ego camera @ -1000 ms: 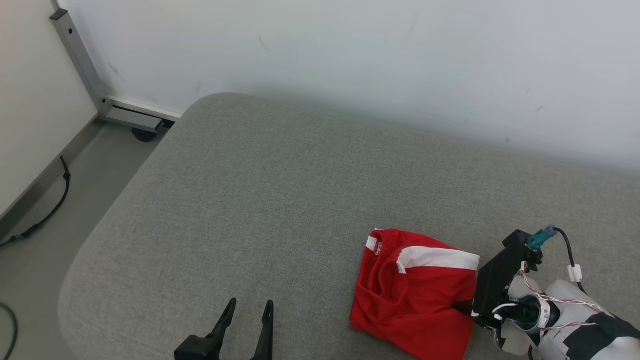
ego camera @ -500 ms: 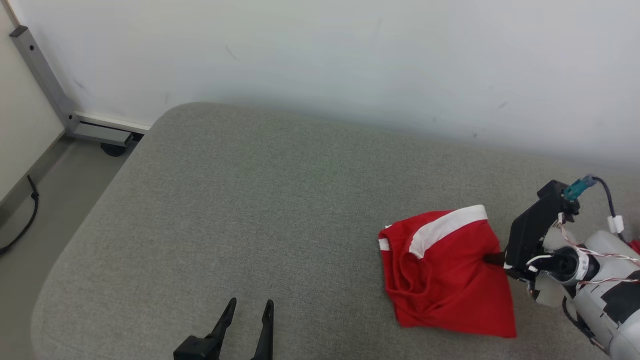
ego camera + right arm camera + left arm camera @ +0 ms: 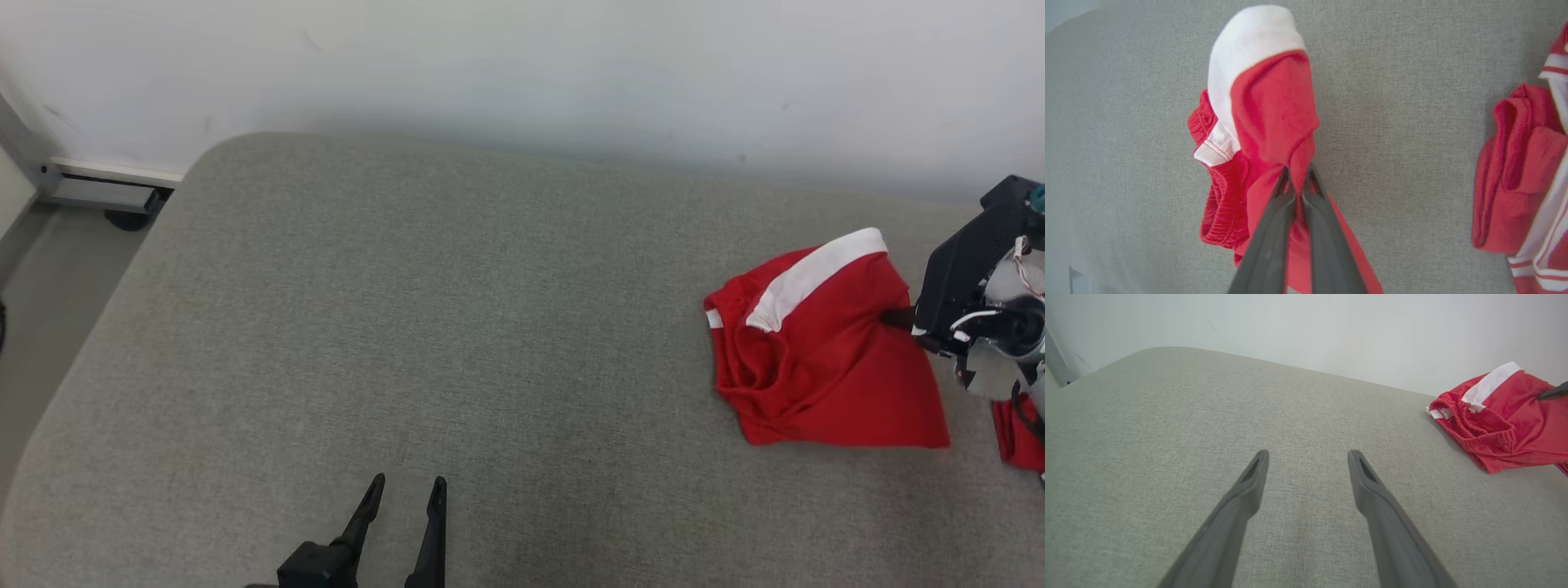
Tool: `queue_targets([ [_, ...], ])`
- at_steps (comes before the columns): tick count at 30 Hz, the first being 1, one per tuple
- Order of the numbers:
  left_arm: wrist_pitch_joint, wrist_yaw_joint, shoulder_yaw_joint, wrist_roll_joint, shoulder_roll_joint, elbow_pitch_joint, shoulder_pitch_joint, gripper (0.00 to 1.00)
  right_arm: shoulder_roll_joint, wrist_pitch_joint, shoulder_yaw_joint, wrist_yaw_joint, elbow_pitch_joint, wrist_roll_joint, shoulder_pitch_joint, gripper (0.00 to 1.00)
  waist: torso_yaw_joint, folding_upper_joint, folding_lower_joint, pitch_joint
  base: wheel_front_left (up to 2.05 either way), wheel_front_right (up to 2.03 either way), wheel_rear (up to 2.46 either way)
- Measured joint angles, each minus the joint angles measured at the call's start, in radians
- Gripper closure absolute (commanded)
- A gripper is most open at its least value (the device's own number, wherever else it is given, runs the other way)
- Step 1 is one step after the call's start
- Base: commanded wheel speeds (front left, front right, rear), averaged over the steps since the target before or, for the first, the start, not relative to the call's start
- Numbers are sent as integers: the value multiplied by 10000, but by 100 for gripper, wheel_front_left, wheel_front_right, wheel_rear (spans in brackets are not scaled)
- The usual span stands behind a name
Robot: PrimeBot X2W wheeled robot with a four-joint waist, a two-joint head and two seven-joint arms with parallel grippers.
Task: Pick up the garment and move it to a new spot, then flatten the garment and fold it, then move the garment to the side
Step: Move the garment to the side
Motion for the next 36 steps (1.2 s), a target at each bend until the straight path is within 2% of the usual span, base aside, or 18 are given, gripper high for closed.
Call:
queue_targets([
  [18,105,0,217,472,-36,-583,-912,0,-662,738,-176,0,-619,-593,-2027,100,-1523,1,1,1812,0,0,0],
  [24,178,0,255,546,-50,-533,-1291,0,-922,1022,-161,0,-600,-623,-2127,100,-2076,1,2,2226,0,0,0],
  [30,265,0,174,652,-56,-546,-1295,0,-1425,1285,-98,0,-635,-1011,-2335,100,-2380,1,1,2557,0,0,0],
  [36,320,0,42,750,-58,-535,-1530,0,-1634,1446,-186,0,-550,-1141,-2735,100,-2535,0,1,2814,0,0,0],
])
